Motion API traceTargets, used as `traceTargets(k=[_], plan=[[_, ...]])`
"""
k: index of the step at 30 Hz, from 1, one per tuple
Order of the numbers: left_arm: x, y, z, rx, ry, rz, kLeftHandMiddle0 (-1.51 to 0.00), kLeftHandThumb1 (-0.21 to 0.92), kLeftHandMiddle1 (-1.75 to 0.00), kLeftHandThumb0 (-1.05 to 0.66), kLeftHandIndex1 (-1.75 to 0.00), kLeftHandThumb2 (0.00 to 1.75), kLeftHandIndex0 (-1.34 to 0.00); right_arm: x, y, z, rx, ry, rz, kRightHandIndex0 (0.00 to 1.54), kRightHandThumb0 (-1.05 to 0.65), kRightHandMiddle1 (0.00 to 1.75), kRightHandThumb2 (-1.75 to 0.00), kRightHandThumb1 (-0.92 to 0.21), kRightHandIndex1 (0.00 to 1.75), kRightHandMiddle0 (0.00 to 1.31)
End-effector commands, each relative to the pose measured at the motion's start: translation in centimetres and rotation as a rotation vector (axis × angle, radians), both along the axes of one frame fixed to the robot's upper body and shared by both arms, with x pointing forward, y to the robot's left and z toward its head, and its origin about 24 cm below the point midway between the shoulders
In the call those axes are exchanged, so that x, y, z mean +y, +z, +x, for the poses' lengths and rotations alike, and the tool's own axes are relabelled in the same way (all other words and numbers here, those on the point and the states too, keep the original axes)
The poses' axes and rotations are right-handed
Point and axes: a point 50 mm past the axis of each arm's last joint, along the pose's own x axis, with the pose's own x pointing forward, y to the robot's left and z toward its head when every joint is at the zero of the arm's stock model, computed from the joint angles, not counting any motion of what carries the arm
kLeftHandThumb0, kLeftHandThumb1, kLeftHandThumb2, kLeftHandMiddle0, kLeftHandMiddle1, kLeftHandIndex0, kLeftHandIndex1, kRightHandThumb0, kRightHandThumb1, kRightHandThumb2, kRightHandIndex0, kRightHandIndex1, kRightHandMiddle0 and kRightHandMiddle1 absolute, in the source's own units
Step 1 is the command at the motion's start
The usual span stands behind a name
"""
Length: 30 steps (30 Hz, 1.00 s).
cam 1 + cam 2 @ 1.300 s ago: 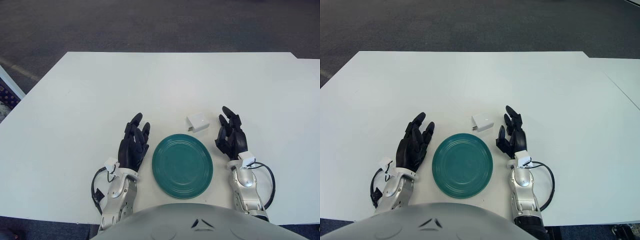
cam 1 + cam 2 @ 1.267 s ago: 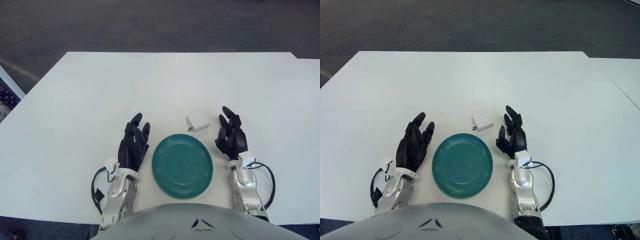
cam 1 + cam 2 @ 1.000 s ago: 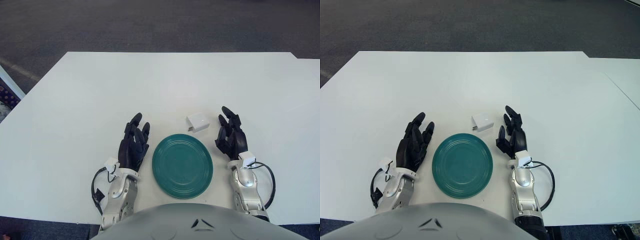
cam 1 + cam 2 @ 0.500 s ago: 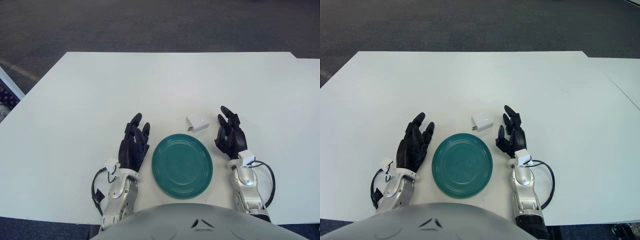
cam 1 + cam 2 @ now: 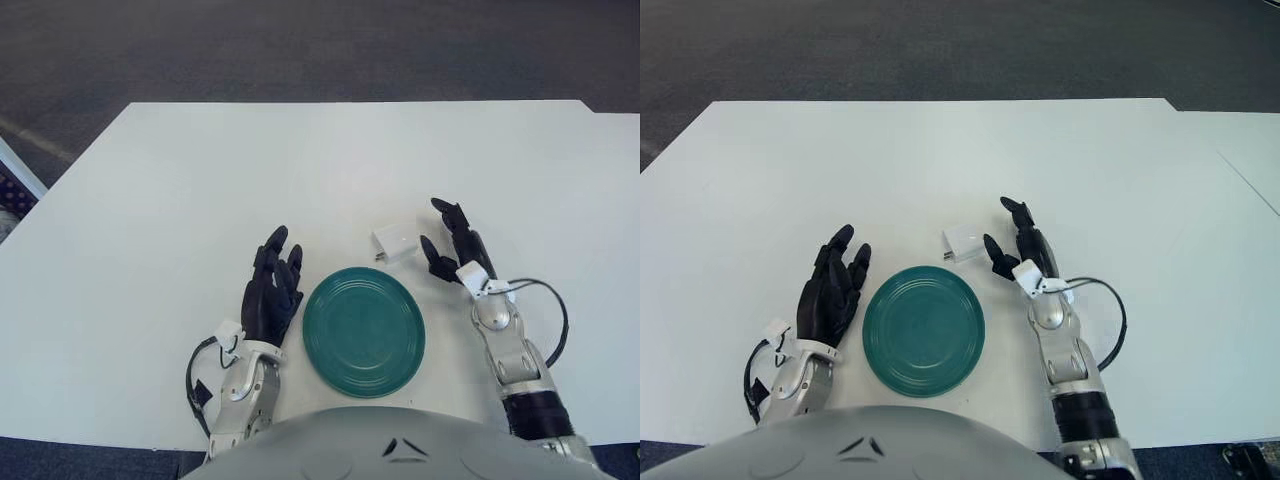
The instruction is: Put the charger into the plate.
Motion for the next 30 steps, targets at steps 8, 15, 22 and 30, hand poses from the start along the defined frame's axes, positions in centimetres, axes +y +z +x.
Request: traceTargets(k=[8,15,22,30], plan=[[-0.8,-1.2,-0.5,0.102,0.02,-0.084,-0.21,0.92,0.0,-0.87,-0.37,0.72,0.0,2.6,-0.5,2.1,-0.041,0.179,-0.276,0.13,-0.81,0.46,-0.59,-0.92,0.0,0.0],[-0.9,-1.3,-0.3,0.107,0.041,-0.099,-0.23,0.92,-0.01,-0.87,-0.43,0.7,0.0,3.6,-1.7,2.4,-0.009,0.248,-0.381,0.1,-0.85,0.38,-0.62,-0.92,0.0,0.0],[-0.7,-1.6,-0.2,0.087,0.025,-0.032,-0.25,0.92,-0.02,-0.88,-0.46,0.69,0.0,4.1,-2.8,2.3,0.007,0.303,-0.44,0.09,-0.89,0.3,-0.64,-0.92,0.0,0.0],[-0.7,-1.8,-0.2,0.086,0.02,0.002,-0.27,0.92,-0.02,-0.87,-0.47,0.72,0.0,4.8,-3.0,1.8,0.008,0.367,-0.483,0.06,-0.86,0.21,-0.64,-0.92,0.0,0.0]])
